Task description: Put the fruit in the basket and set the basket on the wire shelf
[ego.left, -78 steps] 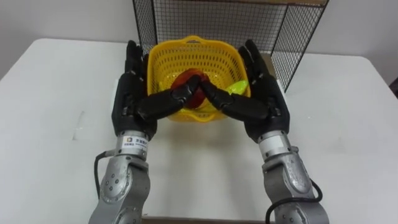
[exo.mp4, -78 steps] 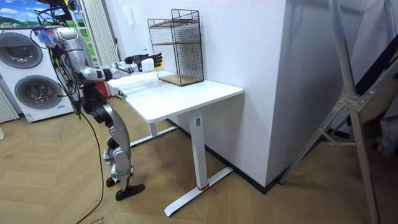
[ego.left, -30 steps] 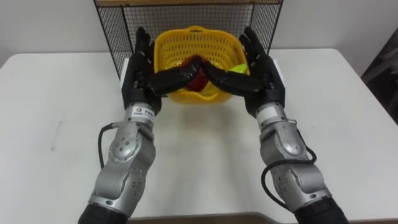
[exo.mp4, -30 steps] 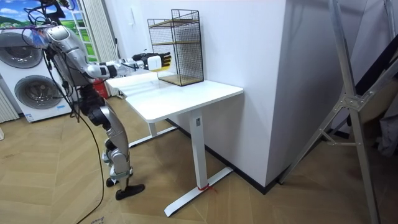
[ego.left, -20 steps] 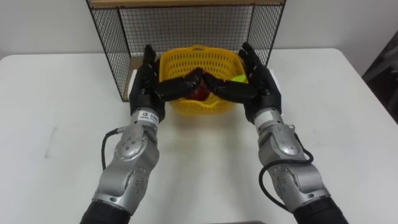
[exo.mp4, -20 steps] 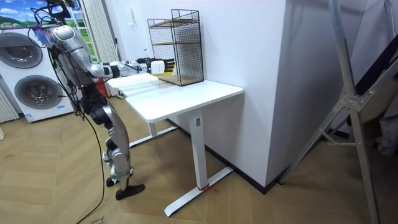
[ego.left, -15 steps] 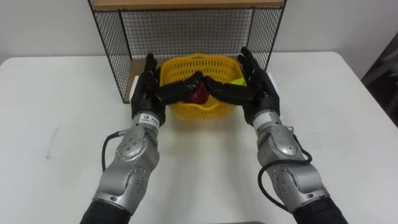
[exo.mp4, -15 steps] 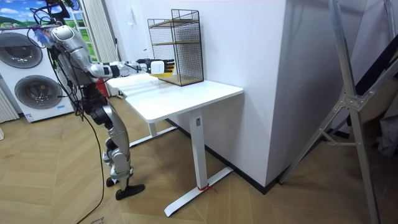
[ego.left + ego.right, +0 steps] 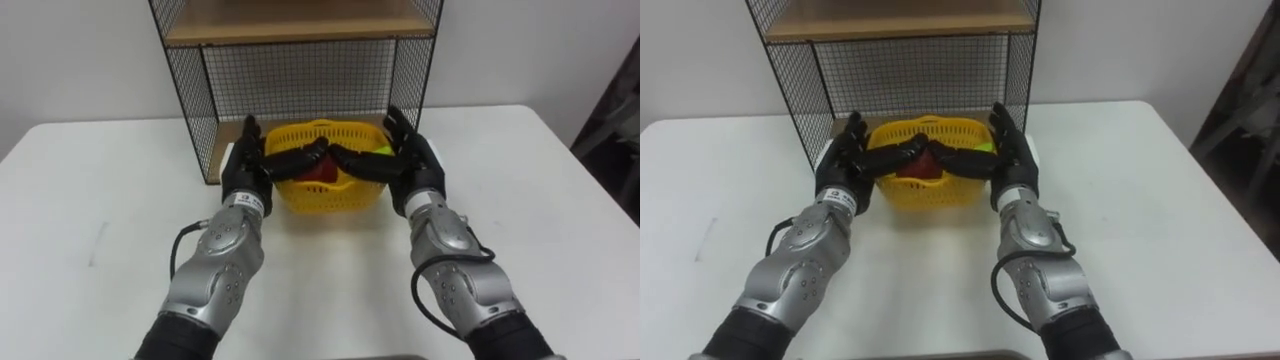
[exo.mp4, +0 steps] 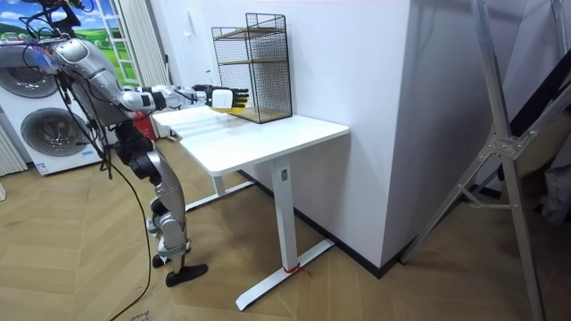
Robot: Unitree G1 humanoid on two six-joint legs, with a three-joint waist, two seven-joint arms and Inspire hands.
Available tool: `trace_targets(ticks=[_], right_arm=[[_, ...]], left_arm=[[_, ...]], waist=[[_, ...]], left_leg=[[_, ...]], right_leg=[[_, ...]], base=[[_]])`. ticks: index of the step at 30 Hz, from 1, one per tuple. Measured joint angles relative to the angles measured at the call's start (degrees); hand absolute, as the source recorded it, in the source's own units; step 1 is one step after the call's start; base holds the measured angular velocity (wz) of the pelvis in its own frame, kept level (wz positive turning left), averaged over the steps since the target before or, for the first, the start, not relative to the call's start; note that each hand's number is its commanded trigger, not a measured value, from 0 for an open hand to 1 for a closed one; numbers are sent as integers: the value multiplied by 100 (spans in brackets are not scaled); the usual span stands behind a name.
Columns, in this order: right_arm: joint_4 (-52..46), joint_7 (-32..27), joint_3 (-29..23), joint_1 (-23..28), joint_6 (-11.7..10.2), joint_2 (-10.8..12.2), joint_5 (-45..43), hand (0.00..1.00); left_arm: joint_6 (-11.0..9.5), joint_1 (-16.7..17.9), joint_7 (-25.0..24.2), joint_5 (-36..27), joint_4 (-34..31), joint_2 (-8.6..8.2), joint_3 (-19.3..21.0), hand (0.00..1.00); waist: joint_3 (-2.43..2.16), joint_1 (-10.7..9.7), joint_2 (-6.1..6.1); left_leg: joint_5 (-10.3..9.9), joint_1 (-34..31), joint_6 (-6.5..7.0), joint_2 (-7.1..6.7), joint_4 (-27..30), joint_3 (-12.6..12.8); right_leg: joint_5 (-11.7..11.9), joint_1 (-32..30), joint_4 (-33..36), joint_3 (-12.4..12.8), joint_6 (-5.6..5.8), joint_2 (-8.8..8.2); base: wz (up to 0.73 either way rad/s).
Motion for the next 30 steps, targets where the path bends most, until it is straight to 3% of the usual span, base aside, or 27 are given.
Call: trace_targets(ticks=[9, 11, 14, 17, 19, 20, 21, 22, 23, 24, 25, 26, 27, 28, 30], right_arm=[[377, -5, -25, -331, 239, 31, 1, 0], [530, -5, -49, -430, 251, 87, 4, 0], [567, -6, -78, -494, 259, 67, 88, 0], [600, -8, -127, -501, 314, 71, 436, 0], [703, 25, -130, -517, 312, 74, 553, 0], [752, 28, -117, -537, 312, 78, 551, 0], [768, 21, -121, -538, 313, 74, 547, 0], [809, -4, -137, -547, 327, 64, 550, 0], [818, -76, -136, -574, 385, 74, 634, 0], [818, -104, -128, -637, 418, 80, 657, 0], [819, -125, -157, -767, 429, 80, 662, 0], [821, -138, -181, -835, 426, 75, 661, 0], [826, -170, -188, -916, 425, 80, 655, 0], [835, -185, -196, -991, 426, 81, 657, 0], [1004, -227, -187, -1131, 425, 85, 663, 0]], left_arm=[[228, -15, 43, -43, 18, 1, 84, 0], [257, -23, 49, -54, 53, 0, 107, 0], [310, -81, 107, -88, 56, 3, 134, 0], [343, -141, 160, -111, 70, -25, 198, 0], [346, -190, 156, -107, 109, -53, 285, 0], [354, -198, 152, -114, 129, -57, 293, 0], [373, -205, 151, -122, 146, -56, 293, 0], [461, -202, 151, -108, 172, -79, 299, 0], [527, -204, 152, -124, 226, -98, 319, 0], [531, -215, 151, -145, 228, -86, 340, 0], [530, -337, 145, -211, 273, -110, 373, 0], [529, -414, 143, -217, 293, -94, 386, 0], [522, -495, 132, -220, 301, -104, 375, 0], [522, -576, 131, -220, 327, -75, 389, 0], [516, -711, 116, -315, 503, -69, 391, 0]], waist=[[4, -95, 19], [8, -139, 25], [17, -135, 33], [45, -122, 61], [51, -107, 108], [55, -107, 99], [61, -126, 75], [85, -106, 41], [96, -69, 11], [77, -73, 39], [66, -87, 55], [78, -80, 33], [8, -73, -35], [29, -45, -151], [64, 130, -230]], left_leg=[[-6, 53, 13, -55, 104, -65], [-22, 70, 29, -96, 159, -78], [-198, -30, 90, -249, 523, -75], [-511, -168, 120, -298, 1091, -82], [-856, -490, 86, -198, 1847, -102], [-950, -770, 8, -168, 2434, -123], [-904, -972, -66, -140, 2880, -120], [-641, -1398, -265, -68, 3664, -77], [-551, -1668, -320, -63, 3936, -144], [-572, -1739, -292, -57, 3736, -212], [-535, -1848, -294, -1, 3084, -281], [-532, -1892, -227, 1, 2841, -246], [-505, -1873, -136, -69, 2753, -183], [-491, -1829, -26, -135, 2678, -111], [-560, -1721, 99, -220, 2657, -26]], right_leg=[[-133, 2, 218, -53, 14, -94], [-230, -28, 406, -55, 18, -151], [-604, -315, 1139, -44, 60, -392], [-925, -428, 1713, -27, 78, -513], [-1212, -573, 2131, -59, 6, -489], [-1391, -642, 2365, -65, 60, -483], [-1469, -698, 2467, -51, 98, -474], [-1539, -734, 2626, -36, 100, -497], [-1554, -725, 2684, -14, 95, -525], [-1552, -749, 2693, -15, 98, -527], [-1549, -834, 2722, -12, 159, -537], [-1559, -885, 2754, 7, 190, -554], [-1585, -1005, 2837, 104, 258, -640], [-1576, -1017, 2855, 144, 322, -707], [-1513, -1001, 2919, 214, 336, -806]], base=[[5], [0], [5], [6], [12], [27], [29], [16], [5], [0], [7], [0], [0], [-23], [-28]])
